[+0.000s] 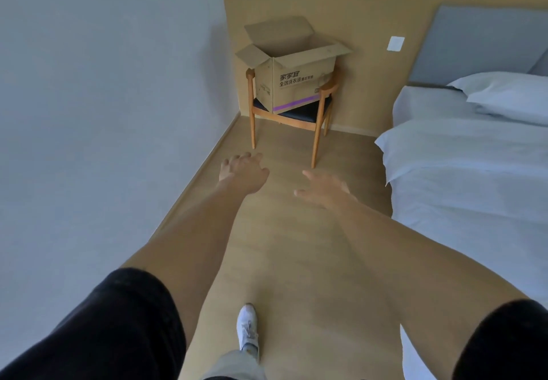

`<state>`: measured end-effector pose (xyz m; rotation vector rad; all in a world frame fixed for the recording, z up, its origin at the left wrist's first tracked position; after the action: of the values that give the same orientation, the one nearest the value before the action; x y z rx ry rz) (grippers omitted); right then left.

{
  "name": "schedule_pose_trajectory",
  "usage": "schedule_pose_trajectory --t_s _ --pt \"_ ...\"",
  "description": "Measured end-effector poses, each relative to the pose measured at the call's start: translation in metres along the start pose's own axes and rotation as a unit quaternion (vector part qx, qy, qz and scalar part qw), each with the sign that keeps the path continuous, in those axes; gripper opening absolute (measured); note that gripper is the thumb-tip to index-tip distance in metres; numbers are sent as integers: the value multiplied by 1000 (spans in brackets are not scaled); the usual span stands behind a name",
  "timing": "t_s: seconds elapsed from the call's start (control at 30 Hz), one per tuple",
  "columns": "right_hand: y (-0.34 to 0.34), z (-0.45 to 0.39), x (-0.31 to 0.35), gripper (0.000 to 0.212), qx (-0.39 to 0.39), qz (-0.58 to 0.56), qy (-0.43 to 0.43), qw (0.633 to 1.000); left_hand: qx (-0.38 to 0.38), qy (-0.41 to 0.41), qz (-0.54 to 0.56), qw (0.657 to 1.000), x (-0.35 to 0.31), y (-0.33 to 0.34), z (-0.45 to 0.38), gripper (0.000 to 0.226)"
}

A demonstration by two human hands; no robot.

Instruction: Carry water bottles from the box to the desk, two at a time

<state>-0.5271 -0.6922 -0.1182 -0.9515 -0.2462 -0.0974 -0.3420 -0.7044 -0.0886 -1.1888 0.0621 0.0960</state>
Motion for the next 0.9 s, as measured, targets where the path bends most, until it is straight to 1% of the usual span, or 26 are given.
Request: schedule_pose_trajectory --t_s 0.2,0.3,0.4,0.53,0.63,0.7,0.8,0.9 --pt "-69 -83 -17 68 -36 -1 27 999 -6 55 11 998 -27 -34 -107 42" --pt "-111 -131 -17 69 -51 14 39 998 -1 69 29 997 -23 -63 -168 47" --pt "-152 -176 -15 66 -54 22 52 997 -2 80 31 996 -14 -96 -230 45" --pt "-201 -228 -18 64 -72 4 62 995 -3 80 25 997 -10 -133 -305 44" --pt "-227 -263 -28 64 -80 -12 69 994 -7 99 19 995 -23 -148 -352 40" --pt "-243 -286 -39 64 -86 -21 82 993 -8 112 28 993 -31 -155 -381 42" --pt "-267 -325 -52 68 -88 -24 88 992 -6 117 28 993 -40 -165 -427 46" --pt "-292 -370 -63 70 -90 -28 82 992 -9 117 21 993 -48 -176 -477 44"
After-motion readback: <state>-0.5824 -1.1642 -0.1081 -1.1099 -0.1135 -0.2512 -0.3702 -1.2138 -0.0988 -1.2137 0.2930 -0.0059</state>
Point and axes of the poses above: each hand's wrist, its own z-axis away from the middle knuckle, its own y-axis out of the palm, x = y × z, the point moved 10 cm from there along -z, towards the middle knuckle, and after that the axes turned 14 degrees about x, right-handed, at the moved point
